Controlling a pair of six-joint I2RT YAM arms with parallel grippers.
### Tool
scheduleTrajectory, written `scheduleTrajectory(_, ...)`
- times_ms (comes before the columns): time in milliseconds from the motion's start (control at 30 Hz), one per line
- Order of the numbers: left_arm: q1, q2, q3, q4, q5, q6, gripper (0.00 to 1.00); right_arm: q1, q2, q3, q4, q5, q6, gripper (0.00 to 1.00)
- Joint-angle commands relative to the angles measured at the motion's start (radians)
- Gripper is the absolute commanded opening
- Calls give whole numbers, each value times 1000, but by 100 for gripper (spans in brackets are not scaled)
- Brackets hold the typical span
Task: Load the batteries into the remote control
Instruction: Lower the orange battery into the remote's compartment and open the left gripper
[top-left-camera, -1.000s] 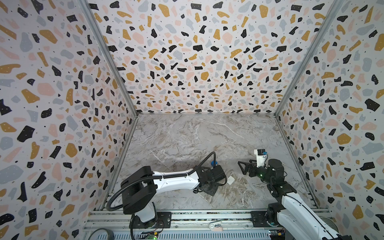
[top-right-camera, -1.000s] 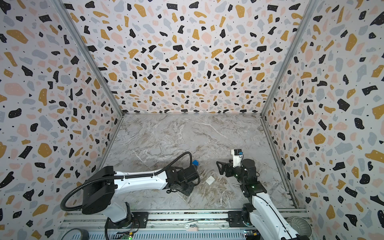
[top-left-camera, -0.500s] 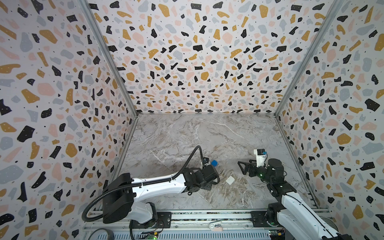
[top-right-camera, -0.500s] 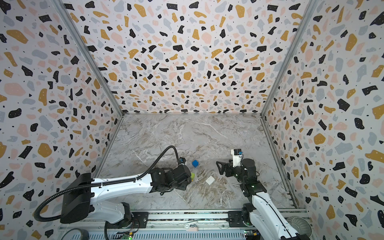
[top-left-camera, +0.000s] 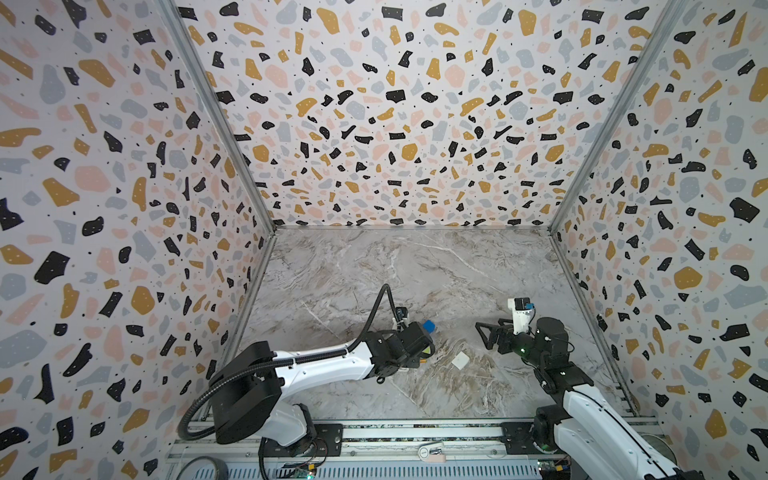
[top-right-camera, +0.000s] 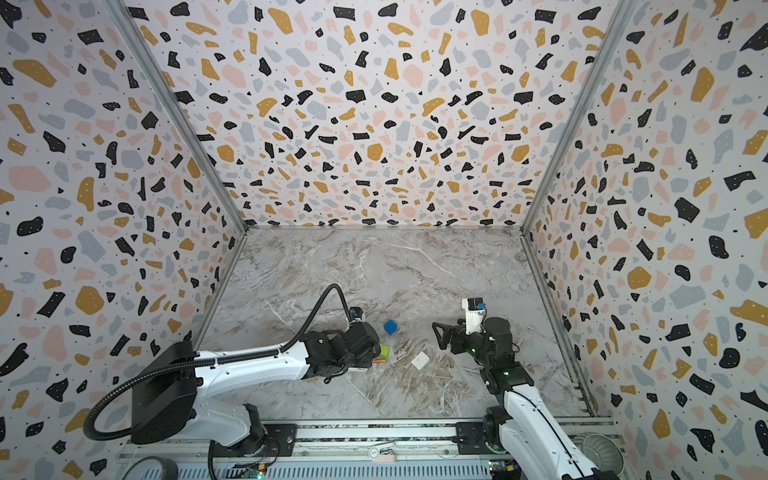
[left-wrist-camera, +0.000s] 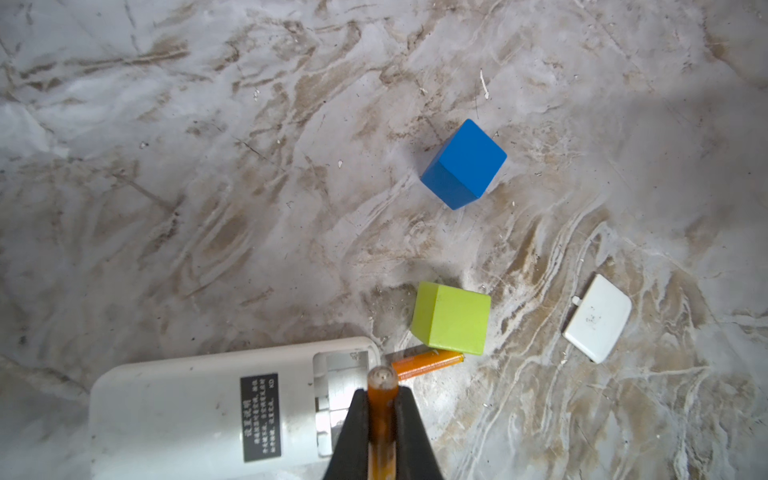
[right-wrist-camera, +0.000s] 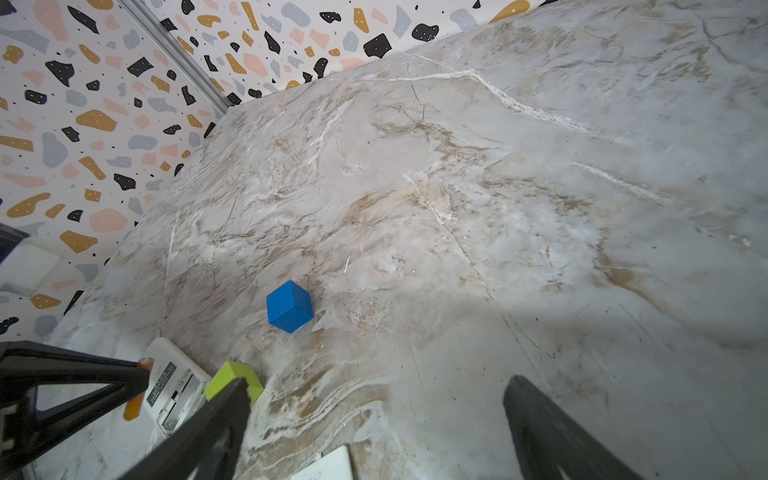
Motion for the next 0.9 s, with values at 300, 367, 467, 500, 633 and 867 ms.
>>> scheduleTrajectory(300,9,32,-57,48,4,-24,3,-4,31,27,24,-10,-7,98)
scheduleTrajectory(367,9,37,-68,49,5,-25,3,-4,38,27,29,-11,-7,98)
scheduleTrajectory(467,9,43,-70,45,-6,-20,3,-4,47,28,35,-11,-8,98)
scheduleTrajectory(500,9,43,-68,42,-10,-17,4,-4,48,29,36,-10,-9,98)
scheduleTrajectory(633,9,54,-63,42,-19,-11,4,-4,57,30,41,-11,-9,98)
scheduleTrajectory(867,9,74,-65,52,-21,-6,4,-4,61,31,40,-10,-8,98)
